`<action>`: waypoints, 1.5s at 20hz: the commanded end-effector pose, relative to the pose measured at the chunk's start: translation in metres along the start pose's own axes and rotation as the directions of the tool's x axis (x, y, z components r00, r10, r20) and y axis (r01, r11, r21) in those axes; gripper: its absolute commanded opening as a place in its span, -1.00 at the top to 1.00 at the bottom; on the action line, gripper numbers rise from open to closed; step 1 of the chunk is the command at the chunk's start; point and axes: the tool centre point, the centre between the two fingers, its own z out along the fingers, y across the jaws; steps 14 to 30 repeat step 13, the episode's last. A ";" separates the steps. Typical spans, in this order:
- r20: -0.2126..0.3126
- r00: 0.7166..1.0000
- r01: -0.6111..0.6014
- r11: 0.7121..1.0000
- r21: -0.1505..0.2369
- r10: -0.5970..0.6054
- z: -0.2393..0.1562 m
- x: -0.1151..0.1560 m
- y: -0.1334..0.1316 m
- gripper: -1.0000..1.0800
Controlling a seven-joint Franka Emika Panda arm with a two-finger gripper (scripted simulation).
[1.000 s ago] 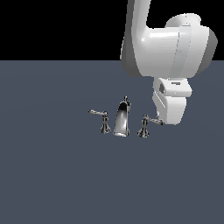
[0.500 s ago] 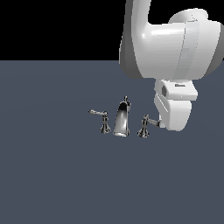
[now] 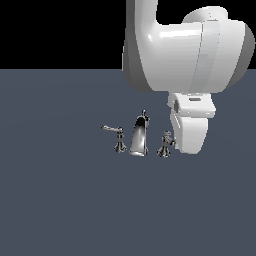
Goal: Turn on the faucet by rotating a designated handle.
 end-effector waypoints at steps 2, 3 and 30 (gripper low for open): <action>0.001 1.000 0.003 1.000 -0.001 -0.003 0.000 -0.006 -0.001 1.00; 0.001 1.000 0.006 1.000 -0.002 -0.006 0.000 -0.012 -0.002 1.00; 0.005 0.999 0.033 0.999 -0.003 -0.033 0.000 -0.069 -0.015 1.00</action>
